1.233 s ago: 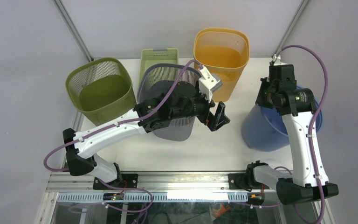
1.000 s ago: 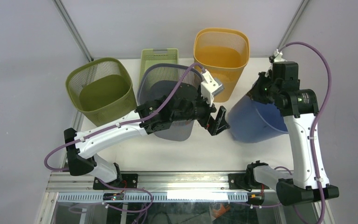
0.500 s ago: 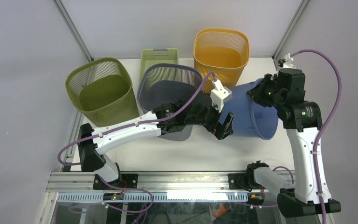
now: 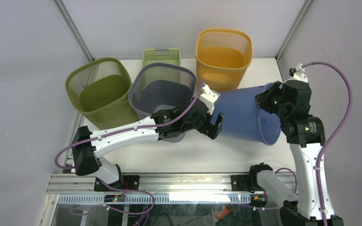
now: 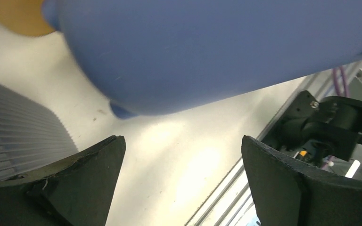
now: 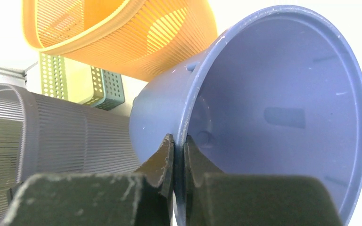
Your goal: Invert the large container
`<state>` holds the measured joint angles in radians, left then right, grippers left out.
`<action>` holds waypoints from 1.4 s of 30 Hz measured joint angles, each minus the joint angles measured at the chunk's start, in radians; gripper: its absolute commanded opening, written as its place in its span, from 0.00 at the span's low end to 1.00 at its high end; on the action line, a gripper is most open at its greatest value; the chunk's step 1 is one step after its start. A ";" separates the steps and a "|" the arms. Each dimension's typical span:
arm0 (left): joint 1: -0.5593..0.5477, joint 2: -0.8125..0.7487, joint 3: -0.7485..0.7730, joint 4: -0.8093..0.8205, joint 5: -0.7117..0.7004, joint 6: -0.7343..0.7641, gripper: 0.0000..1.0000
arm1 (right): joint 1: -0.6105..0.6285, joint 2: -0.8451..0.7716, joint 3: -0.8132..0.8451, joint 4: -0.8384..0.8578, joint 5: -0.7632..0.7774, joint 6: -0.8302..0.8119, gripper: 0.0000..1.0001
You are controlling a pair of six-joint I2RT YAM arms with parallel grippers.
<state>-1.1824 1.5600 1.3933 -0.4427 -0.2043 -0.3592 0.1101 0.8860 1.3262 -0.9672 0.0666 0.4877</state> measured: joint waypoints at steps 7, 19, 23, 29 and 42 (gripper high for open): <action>0.026 -0.115 -0.114 -0.003 -0.077 -0.053 0.99 | -0.004 -0.118 -0.126 0.070 0.026 0.021 0.00; 0.140 -0.207 -0.146 -0.005 -0.080 -0.121 0.99 | -0.009 -0.174 -0.379 0.222 -0.067 0.141 0.38; 0.142 -0.208 -0.145 -0.005 -0.074 -0.125 0.99 | -0.008 -0.132 -0.378 0.143 -0.009 0.101 0.70; 0.143 -0.200 -0.115 -0.006 -0.051 -0.125 0.99 | -0.006 -0.086 -0.317 0.072 0.088 0.053 0.70; 0.151 -0.031 0.017 0.011 -0.023 -0.148 0.99 | -0.007 0.005 -0.170 -0.063 0.190 -0.023 0.48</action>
<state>-1.0313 1.5295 1.4101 -0.4320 -0.2268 -0.5068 0.1032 0.8909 1.1561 -1.0306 0.2562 0.4652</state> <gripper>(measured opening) 0.989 0.556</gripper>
